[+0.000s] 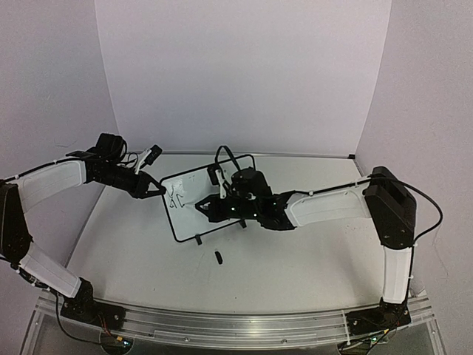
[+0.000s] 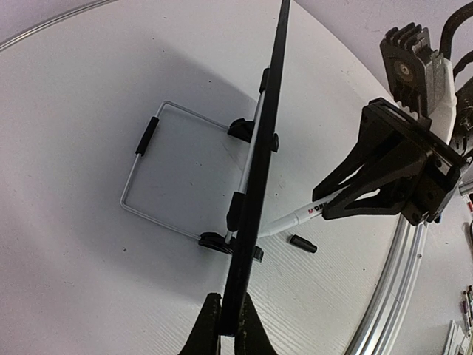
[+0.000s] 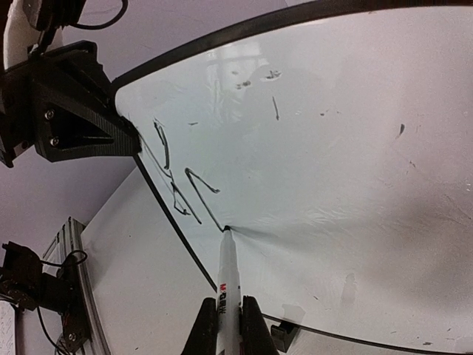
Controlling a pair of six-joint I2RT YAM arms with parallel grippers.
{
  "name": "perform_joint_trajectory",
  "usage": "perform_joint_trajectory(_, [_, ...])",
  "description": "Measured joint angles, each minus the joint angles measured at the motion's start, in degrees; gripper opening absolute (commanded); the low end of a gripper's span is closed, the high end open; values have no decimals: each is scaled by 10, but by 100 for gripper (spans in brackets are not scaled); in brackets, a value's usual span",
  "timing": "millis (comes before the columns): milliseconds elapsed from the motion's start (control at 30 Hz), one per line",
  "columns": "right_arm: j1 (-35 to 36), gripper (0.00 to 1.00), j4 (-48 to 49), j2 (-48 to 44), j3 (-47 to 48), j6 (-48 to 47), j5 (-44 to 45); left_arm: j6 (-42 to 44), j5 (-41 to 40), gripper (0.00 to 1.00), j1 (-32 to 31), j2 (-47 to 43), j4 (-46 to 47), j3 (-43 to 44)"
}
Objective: Write a sentence on the whiteboard
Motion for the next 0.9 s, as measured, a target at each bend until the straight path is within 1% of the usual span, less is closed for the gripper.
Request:
perform_joint_trajectory(667, [0,0,-5,-3,22,-5,6,0,0,0,0,0,0,0])
perform_joint_trajectory(900, [-2,0,12,-40,0,-5,7,0,0,0,0,0,0,0])
